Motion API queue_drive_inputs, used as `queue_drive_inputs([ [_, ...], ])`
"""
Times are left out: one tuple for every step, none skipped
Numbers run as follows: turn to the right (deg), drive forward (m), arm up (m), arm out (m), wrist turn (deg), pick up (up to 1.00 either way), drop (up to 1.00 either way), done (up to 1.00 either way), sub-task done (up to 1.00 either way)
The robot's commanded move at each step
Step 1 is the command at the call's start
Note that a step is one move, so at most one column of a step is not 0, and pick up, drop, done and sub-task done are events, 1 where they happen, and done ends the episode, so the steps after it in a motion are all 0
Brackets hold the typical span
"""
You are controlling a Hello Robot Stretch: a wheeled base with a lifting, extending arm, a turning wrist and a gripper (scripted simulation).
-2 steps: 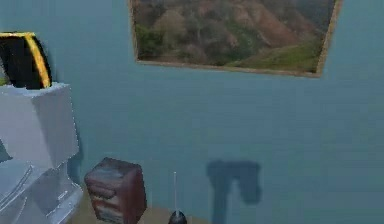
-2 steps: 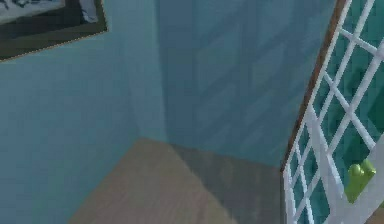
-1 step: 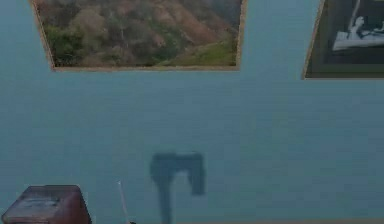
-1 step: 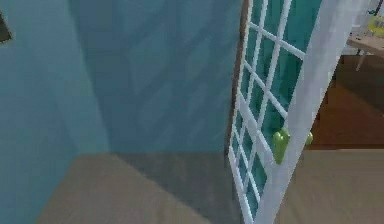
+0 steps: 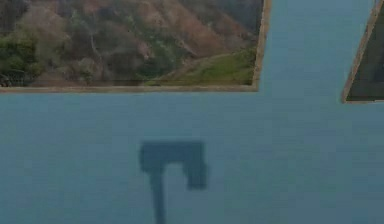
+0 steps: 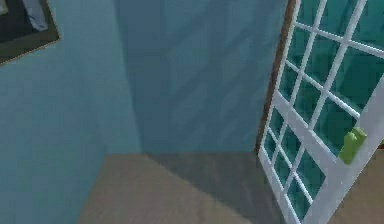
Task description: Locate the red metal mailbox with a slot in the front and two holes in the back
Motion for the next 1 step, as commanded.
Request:
queue_drive_inputs([
  [-45.0,0.00,0.00,0.00,0.0,0.00,0.00,0.00,0.00],
])
